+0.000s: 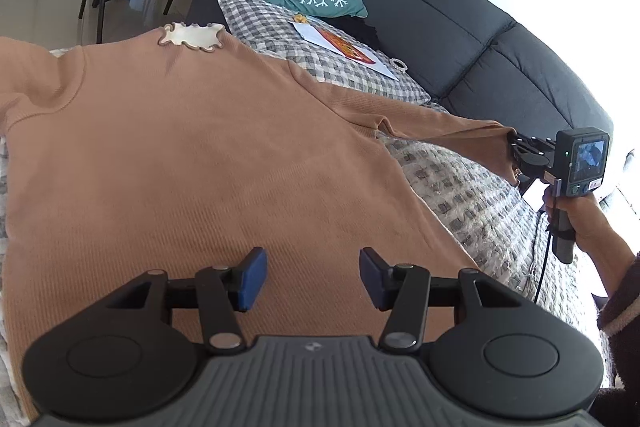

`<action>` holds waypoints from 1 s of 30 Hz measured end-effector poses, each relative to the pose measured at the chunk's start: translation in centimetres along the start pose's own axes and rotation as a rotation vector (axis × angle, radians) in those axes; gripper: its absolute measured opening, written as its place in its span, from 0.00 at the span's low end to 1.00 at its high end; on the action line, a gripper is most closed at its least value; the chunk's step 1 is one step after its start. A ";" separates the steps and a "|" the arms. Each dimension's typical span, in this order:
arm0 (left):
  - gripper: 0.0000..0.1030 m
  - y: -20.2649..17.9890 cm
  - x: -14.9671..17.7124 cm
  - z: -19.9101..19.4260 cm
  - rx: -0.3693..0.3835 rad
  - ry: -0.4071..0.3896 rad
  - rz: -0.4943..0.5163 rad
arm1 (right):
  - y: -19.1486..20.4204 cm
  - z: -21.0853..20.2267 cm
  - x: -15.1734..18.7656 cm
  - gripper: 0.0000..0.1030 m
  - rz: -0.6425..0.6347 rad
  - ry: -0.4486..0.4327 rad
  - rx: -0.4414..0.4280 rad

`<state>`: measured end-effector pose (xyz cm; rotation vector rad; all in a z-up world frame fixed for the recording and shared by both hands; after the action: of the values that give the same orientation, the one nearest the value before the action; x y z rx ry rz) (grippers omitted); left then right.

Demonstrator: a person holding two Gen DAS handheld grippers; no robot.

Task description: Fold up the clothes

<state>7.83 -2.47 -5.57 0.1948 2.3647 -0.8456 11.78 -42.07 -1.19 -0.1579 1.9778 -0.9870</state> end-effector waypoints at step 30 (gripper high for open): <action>0.51 -9.8 -10.6 18.3 0.019 0.076 0.262 | -9.0 3.3 9.9 0.49 0.614 0.254 -0.635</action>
<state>22.26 -20.75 -5.31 0.5405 2.3348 -0.7456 6.16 -54.60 -2.44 0.2319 2.3053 0.0299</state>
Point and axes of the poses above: each gripper's, at about its wrist camera, not at the fingertips, and z roughly the way its jaws point, y to its left, x to its underside, the point moved 3 cm from there along z, roughly the way its jaws point, and after that the axes turned 8 degrees about -z, right-handed, at the moved point
